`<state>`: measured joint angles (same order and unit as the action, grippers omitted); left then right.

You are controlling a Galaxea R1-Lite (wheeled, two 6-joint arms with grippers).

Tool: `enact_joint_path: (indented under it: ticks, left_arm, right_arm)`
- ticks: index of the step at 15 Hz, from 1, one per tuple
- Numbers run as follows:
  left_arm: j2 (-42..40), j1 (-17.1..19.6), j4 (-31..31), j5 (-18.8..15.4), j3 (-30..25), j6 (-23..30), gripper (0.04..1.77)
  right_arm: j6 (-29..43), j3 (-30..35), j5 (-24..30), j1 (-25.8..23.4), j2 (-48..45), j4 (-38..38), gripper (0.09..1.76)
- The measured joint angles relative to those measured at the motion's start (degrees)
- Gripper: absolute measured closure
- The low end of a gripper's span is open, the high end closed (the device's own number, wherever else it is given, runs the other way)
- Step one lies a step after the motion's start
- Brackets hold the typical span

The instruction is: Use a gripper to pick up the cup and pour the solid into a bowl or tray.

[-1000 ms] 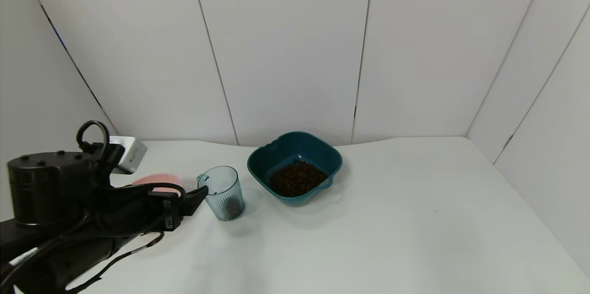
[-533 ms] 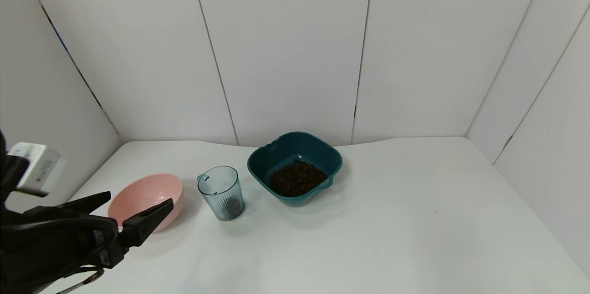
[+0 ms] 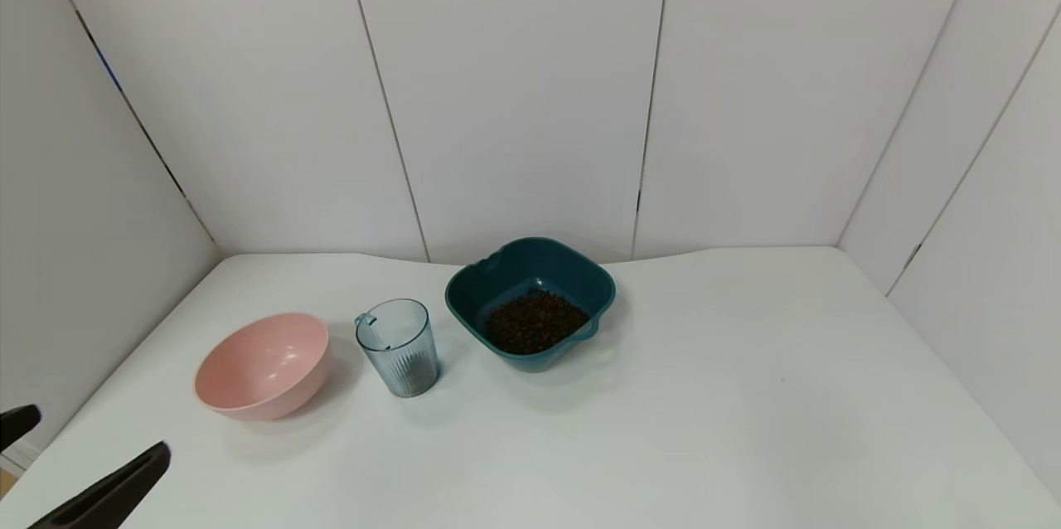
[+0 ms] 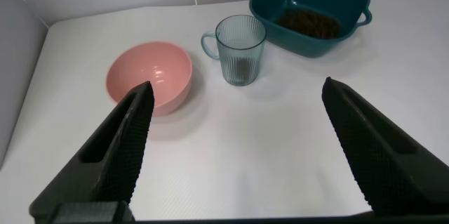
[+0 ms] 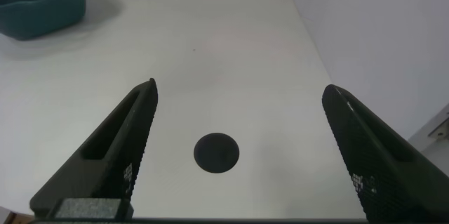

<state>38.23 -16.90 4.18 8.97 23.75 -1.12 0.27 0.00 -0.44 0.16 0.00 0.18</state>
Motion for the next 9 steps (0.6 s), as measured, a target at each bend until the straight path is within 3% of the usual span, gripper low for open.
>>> enact_joint_path:
  ticks: [5, 9]
  left_arm:
    - [-16.41, 1.63, -13.15, 1.37, 1.99, -4.33, 0.09]
    - [-21.11, 6.29, -14.37, 5.61, 3.27, -6.1, 0.09]
  right_arm:
    - [0.0, 0.0, 0.0, 0.0, 0.0, 0.0, 0.14]
    - [0.0, 0.0, 0.02, 0.0, 0.0, 0.0, 0.14]
